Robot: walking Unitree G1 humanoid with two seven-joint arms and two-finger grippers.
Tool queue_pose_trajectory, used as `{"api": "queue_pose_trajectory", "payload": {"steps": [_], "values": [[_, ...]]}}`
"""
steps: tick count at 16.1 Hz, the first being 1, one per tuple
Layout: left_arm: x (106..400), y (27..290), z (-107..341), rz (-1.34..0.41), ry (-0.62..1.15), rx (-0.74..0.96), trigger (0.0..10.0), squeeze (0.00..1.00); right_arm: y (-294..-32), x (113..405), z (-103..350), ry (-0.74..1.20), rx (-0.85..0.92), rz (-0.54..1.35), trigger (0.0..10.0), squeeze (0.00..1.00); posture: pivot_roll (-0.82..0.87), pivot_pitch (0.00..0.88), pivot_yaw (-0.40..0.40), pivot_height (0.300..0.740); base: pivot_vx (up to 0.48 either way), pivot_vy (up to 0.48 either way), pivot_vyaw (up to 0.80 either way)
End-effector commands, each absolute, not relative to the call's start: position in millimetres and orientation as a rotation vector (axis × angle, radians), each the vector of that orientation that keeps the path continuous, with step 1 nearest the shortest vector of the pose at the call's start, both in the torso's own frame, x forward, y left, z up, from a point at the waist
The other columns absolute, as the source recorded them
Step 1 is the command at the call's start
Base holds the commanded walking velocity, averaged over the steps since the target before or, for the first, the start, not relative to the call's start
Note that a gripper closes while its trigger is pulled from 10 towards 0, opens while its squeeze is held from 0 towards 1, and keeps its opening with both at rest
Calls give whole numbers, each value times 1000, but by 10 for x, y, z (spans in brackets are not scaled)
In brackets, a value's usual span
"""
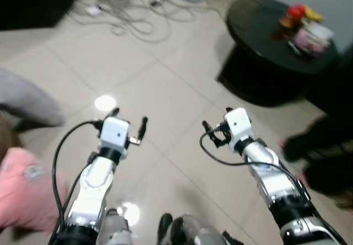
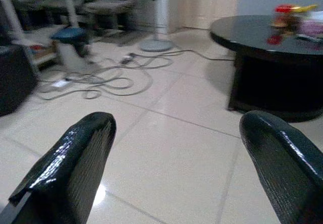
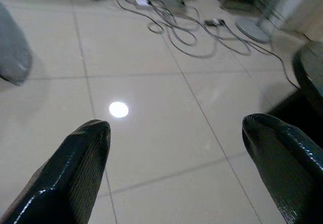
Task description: Move the pillow to the sofa from floor
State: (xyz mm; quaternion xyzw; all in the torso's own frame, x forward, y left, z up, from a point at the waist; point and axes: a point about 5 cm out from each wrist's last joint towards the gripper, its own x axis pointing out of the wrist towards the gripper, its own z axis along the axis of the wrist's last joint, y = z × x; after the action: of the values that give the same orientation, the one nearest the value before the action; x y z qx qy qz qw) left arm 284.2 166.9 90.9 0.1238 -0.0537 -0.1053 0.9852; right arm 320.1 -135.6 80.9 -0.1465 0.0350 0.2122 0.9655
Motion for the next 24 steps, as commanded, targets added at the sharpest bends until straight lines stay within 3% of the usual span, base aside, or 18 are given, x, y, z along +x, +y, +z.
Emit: {"api": "queue_pose_trajectory", "payload": {"steps": [1,24], "values": [[2835,1589,876,-235,-100,237,10000,1000,-1425,3198,800,79,-303,414,10000,0,10,209,-253,740,0,0,756],[2797,1636,851,-208,-62,193,10000,1000,-1388,3147,751,106,-262,431,10000,0,16,242,-248,740,0,0,761]]}}
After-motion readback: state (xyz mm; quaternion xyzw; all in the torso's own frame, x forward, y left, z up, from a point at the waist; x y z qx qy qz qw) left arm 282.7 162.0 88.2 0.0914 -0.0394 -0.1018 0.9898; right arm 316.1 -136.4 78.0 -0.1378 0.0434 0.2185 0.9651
